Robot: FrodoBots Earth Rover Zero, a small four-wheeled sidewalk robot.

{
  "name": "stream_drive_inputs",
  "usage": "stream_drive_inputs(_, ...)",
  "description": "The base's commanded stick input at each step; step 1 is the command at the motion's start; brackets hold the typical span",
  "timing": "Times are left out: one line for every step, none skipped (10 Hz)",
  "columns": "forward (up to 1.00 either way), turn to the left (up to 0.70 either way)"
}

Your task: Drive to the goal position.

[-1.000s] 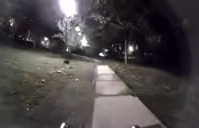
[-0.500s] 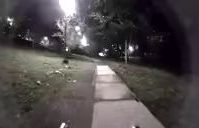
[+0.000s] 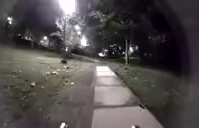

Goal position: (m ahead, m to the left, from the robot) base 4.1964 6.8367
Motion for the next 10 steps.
stream_drive_inputs(0.45, 0.0)
stream_drive_inputs(0.45, 0.0)
stream_drive_inputs(0.45, 0.0)
stream_drive_inputs(0.45, 0.0)
stream_drive_inputs(0.45, 0.0)
stream_drive_inputs(0.45, 0.0)
stream_drive_inputs(0.45, 0.0)
stream_drive_inputs(0.45, 0.0)
stream_drive_inputs(0.45, 0.0)
stream_drive_inputs(0.45, 0.0)
